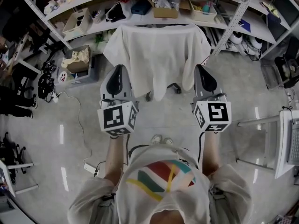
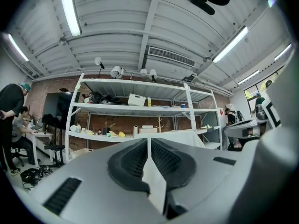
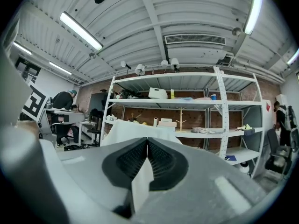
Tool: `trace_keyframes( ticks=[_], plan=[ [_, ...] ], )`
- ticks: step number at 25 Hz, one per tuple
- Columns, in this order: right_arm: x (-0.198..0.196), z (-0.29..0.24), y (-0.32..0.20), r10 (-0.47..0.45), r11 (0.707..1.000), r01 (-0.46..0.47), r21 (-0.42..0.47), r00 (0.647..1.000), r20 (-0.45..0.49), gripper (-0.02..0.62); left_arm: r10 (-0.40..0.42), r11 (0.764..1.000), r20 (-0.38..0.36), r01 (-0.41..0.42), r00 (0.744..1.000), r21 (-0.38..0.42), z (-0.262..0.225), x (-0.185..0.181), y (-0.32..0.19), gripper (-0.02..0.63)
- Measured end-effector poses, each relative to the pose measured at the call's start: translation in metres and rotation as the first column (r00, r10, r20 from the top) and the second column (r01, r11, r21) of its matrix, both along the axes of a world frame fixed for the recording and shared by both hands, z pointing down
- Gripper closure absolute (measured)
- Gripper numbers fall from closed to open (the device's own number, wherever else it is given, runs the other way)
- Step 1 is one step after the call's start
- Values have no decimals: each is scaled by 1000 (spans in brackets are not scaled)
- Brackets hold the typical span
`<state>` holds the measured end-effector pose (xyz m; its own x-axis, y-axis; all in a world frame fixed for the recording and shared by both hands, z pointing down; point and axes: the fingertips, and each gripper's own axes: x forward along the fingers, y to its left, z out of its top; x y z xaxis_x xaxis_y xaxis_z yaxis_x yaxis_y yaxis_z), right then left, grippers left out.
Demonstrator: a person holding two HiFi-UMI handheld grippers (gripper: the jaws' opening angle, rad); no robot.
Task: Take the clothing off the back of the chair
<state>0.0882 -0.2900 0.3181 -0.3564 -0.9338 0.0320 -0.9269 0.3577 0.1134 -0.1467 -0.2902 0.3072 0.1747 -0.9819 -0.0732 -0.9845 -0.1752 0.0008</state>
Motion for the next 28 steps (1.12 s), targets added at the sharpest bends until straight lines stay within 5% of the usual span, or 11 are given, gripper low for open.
trace_keyframes(
  ticks=[4, 6, 9, 18, 22, 28],
  plan=[
    [11, -9, -27, 23, 1000, -23, 21, 999, -24, 552, -8, 1000, 68, 8, 998, 10, -1, -13, -30, 582],
    [20, -13, -42, 36, 999, -35, 29, 999, -22, 511, 9, 1000, 101, -10, 995, 10, 0, -16, -47, 465],
    [33, -17, -70, 30, 999, -30, 19, 1000, -5, 417, 29, 1000, 120, -28, 992, -5, 5, -27, -76, 432],
    [58, 16, -143, 110, 989, -126, -71, 975, -193, 417, 55, 990, 143, -35, 988, -139, 37, -57, -162, 387],
    [50, 38, -158, 87, 981, -123, -147, 970, -228, 412, 100, 964, 158, -56, 982, -261, 67, -71, -190, 387],
    [45, 54, -171, 61, 974, -103, -201, 977, -205, 376, 139, 939, 165, -77, 976, -335, 91, -73, -210, 374]
  ],
)
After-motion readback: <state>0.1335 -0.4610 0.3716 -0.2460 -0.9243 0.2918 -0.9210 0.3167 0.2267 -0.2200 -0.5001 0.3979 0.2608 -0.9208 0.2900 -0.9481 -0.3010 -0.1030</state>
